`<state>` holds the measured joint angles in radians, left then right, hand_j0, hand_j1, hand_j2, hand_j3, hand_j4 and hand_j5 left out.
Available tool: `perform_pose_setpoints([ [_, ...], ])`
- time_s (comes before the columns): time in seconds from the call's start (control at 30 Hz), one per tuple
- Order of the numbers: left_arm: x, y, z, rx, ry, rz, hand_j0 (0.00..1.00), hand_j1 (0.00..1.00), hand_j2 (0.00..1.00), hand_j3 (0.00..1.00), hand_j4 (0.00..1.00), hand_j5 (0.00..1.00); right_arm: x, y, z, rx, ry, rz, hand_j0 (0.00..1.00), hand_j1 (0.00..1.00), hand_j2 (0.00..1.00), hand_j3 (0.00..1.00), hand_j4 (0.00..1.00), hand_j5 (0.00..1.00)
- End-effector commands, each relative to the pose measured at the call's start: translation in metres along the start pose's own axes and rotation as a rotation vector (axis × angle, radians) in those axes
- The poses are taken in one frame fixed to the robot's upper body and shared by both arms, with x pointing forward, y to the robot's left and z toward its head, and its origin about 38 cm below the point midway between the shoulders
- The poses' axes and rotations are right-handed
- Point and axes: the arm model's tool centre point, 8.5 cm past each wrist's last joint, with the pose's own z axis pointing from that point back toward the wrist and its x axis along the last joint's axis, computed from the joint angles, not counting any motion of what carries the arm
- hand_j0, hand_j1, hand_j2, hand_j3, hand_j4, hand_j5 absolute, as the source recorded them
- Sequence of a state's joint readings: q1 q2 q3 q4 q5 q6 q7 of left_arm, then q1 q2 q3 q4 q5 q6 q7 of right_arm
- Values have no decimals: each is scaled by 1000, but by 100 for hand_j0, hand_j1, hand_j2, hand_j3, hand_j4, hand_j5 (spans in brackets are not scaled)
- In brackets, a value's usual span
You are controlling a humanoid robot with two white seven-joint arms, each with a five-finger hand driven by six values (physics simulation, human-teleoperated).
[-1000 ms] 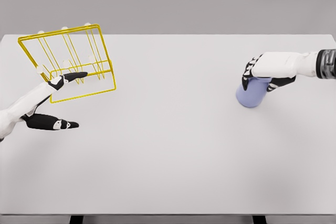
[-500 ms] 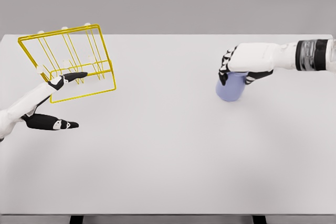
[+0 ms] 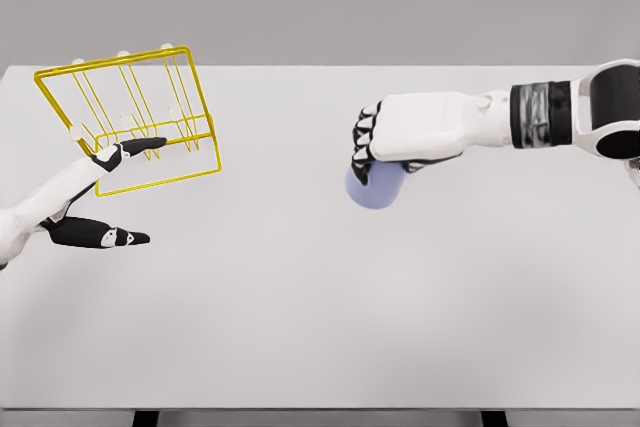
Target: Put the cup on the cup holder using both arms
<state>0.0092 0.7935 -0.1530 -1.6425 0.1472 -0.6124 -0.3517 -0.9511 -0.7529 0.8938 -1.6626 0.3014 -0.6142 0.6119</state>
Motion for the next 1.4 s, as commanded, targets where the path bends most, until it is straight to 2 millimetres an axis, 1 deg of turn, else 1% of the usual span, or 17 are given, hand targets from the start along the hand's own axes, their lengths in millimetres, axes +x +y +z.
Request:
perform_pose_setpoints([
  [0.0, 0, 1, 0, 5, -1, 5, 100, 100, 100, 100, 100, 100, 6, -7, -11, -24, -31, 5, 48, 48, 48, 48, 48, 48],
  [0.07, 0, 1, 0, 3, 0, 5, 100, 100, 100, 100, 100, 100, 11, -9, -22, -36, -58, 6, 47, 47, 47, 47, 47, 47],
  [0.2, 0, 1, 0, 4, -1, 6, 100, 100, 100, 100, 100, 100, 22, -18, -35, -60, -101, 26, 47, 47, 47, 47, 47, 47],
  [0.27, 0, 1, 0, 4, -1, 6, 100, 100, 100, 100, 100, 100, 24, -19, -39, -63, -111, 25, 47, 47, 47, 47, 47, 47],
  [0.33, 0, 1, 0, 4, -1, 6, 100, 100, 100, 100, 100, 100, 32, -19, -53, -63, -145, 28, 47, 47, 47, 47, 47, 47],
  [0.43, 0, 1, 0, 4, -1, 6, 100, 100, 100, 100, 100, 100, 36, -21, -60, -69, -163, 30, 47, 47, 47, 47, 47, 47],
  [0.5, 0, 1, 0, 5, -1, 5, 100, 100, 100, 100, 100, 100, 43, -16, -73, -50, -191, 35, 47, 47, 47, 47, 47, 47],
  [0.7, 0, 1, 0, 4, -1, 6, 100, 100, 100, 100, 100, 100, 48, -14, -82, -39, -208, 41, 47, 47, 47, 47, 47, 47],
  [0.9, 0, 1, 0, 5, -1, 5, 100, 100, 100, 100, 100, 100, 51, -13, -86, -34, -220, 42, 47, 47, 47, 47, 47, 47],
  [0.93, 0, 1, 0, 5, -1, 5, 100, 100, 100, 100, 100, 100, 51, -13, -86, -33, -219, 43, 48, 48, 48, 48, 48, 48],
  [1.0, 0, 1, 0, 4, -1, 6, 100, 100, 100, 100, 100, 100, 51, -12, -87, -28, -215, 54, 57, 57, 57, 57, 57, 57],
  [1.07, 0, 1, 0, 4, -1, 6, 100, 100, 100, 100, 100, 100, 51, -11, -88, -22, -213, 57, 59, 59, 59, 59, 59, 59],
  [1.1, 0, 1, 0, 5, -1, 5, 100, 100, 100, 100, 100, 100, 51, -10, -88, -18, -213, 58, 63, 63, 63, 63, 63, 63],
  [1.2, 0, 1, 0, 4, 0, 4, 100, 100, 100, 100, 100, 100, 51, -10, -89, -11, -207, 70, 69, 69, 69, 69, 69, 69],
  [1.27, 0, 1, 0, 3, 0, 5, 100, 100, 100, 100, 100, 100, 52, -9, -89, -10, -208, 70, 71, 71, 71, 71, 71, 71],
  [1.3, 0, 1, 0, 5, -1, 5, 100, 100, 100, 100, 100, 100, 51, -9, -89, -10, -207, 71, 76, 76, 76, 76, 76, 76],
  [1.37, 1, 1, 0, 5, -2, 5, 100, 100, 100, 100, 100, 100, 52, -9, -89, -7, -206, 73, 81, 81, 81, 81, 81, 81],
])
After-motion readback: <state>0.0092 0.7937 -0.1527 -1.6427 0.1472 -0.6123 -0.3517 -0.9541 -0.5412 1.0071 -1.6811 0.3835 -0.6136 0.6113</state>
